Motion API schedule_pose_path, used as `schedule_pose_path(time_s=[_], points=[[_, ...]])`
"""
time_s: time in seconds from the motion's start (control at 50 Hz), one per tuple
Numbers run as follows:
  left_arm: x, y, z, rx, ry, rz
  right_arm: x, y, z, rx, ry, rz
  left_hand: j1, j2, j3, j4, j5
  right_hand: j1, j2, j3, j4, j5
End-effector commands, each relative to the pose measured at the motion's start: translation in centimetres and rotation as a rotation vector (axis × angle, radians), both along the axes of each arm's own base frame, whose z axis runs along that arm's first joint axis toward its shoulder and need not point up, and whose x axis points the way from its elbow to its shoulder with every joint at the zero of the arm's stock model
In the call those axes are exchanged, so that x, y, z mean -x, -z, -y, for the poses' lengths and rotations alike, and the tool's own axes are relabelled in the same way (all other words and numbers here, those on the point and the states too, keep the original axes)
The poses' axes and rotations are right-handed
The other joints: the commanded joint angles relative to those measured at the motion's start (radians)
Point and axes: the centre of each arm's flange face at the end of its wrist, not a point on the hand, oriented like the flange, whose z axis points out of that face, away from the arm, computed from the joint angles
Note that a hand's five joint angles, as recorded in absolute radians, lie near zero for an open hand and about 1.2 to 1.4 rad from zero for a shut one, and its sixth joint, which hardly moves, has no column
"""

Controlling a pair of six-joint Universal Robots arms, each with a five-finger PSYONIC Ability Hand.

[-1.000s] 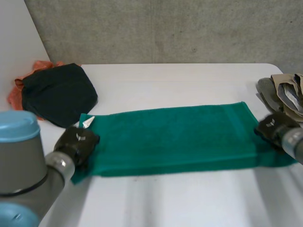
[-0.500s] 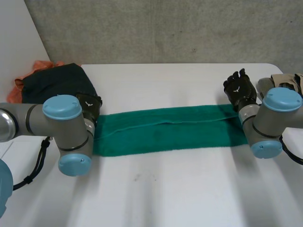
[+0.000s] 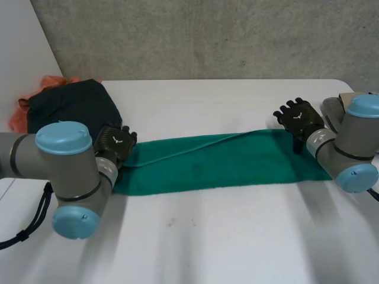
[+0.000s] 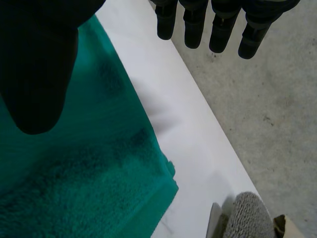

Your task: Fold the laundry.

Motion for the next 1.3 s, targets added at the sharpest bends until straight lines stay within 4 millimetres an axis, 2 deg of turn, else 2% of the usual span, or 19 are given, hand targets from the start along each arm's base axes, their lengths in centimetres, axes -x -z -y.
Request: schedule_pose_path(time_s=[0.02,0.06,0.08,0.14,0.2,0.26,0.38,0.44,0.58,0.64,0.76,0.82,0.9,1.06,1.18,1.26,1.28,1.3], points=[[0.1,1.1,5.2,0.106,-0.048,-0.021,-0.4,0.8,2.1,0.090,0.019,0.018,0.017,0.000,-0.006,0.003,-0.020,-0.061,-0.043,-0.044,-0.046,-0.047],[-0.2,0.8,6.8,0.163,-0.063,-0.021,-0.9,0.3,3.3,0.200,0.019,0.056,0.020,0.003,-0.003,0.006,-0.017,-0.061,-0.043,-0.044,-0.046,-0.047],[-0.5,0.2,8.6,0.240,-0.082,-0.026,-0.9,0.0,3.7,0.242,0.026,0.071,0.026,0.009,0.003,0.012,-0.011,-0.061,-0.043,-0.044,-0.046,-0.047],[-1.4,-1.3,11.2,0.377,-0.120,-0.037,-0.9,-1.1,4.6,0.354,0.060,0.105,0.026,0.009,0.003,0.012,-0.011,-0.061,-0.043,-0.044,-0.046,-0.047],[-1.9,-2.0,12.4,0.442,-0.135,-0.044,-0.7,-1.1,4.6,0.339,0.083,0.100,0.026,0.009,0.003,0.012,-0.011,-0.061,-0.043,-0.044,-0.046,-0.047],[-2.0,-1.4,12.6,0.436,-0.138,-0.036,-0.6,-1.0,4.0,0.287,0.085,0.093,0.020,0.003,-0.003,0.006,-0.017,-0.061,-0.043,-0.044,-0.046,-0.047],[-2.1,0.8,10.0,0.290,-0.118,0.012,-0.2,-1.7,1.4,0.165,0.067,0.066,0.008,-0.008,-0.014,-0.005,-0.028,-0.061,-0.043,-0.044,-0.046,-0.047],[-2.3,1.0,8.8,0.243,-0.112,0.025,0.0,-1.6,0.1,0.109,0.051,0.056,0.005,-0.011,-0.017,-0.008,-0.031,-0.061,-0.043,-0.044,-0.046,-0.047],[-2.6,-0.3,5.1,0.190,-0.092,0.034,0.8,-3.2,-3.2,-0.027,0.061,0.033,0.005,-0.011,-0.017,-0.008,-0.031,-0.061,-0.043,-0.044,-0.046,-0.047],[-2.8,-1.2,3.2,0.181,-0.079,0.036,1.1,-3.3,-4.2,-0.102,0.064,0.020,0.020,0.003,-0.003,0.006,-0.017,-0.061,-0.043,-0.044,-0.046,-0.047],[-2.8,-1.4,0.4,0.150,-0.051,0.045,1.7,-4.5,-6.6,-0.281,0.099,0.071,0.037,0.021,0.015,0.024,0.001,-0.061,-0.043,-0.044,-0.046,-0.047],[-3.0,-1.0,-0.1,0.135,-0.050,0.051,2.0,-4.7,-7.2,-0.339,0.127,0.120,0.046,0.030,0.024,0.033,0.010,-0.042,-0.024,-0.025,-0.027,-0.028],[-3.5,-0.2,-0.3,0.109,-0.059,0.063,2.9,-3.8,-7.4,-0.380,0.160,0.148,0.070,0.053,0.047,0.056,0.033,0.011,0.029,0.028,0.025,0.025],[-4.2,0.0,0.1,0.102,-0.082,0.063,3.2,-2.0,-7.0,-0.340,0.169,0.144,0.067,0.050,0.044,0.053,0.030,0.120,0.138,0.137,0.134,0.133],[-4.2,0.1,0.1,0.098,-0.083,0.063,3.4,-0.4,-6.4,-0.337,0.178,0.136,0.081,0.065,0.059,0.068,0.045,0.281,0.299,0.298,0.295,0.295],[-4.2,0.2,0.1,0.096,-0.084,0.065,4.3,0.1,-6.1,-0.327,0.201,0.098,0.125,0.109,0.103,0.112,0.089,0.782,0.800,0.799,0.796,0.796],[-4.2,0.2,0.1,0.096,-0.084,0.065,4.9,0.1,-5.8,-0.322,0.223,0.077,0.149,0.132,0.126,0.135,0.112,1.157,1.175,1.174,1.172,1.171],[-4.2,0.2,0.0,0.094,-0.085,0.066,5.4,0.1,-5.7,-0.317,0.238,0.065,0.219,0.202,0.196,0.205,0.182,1.161,1.179,1.178,1.175,1.175]])
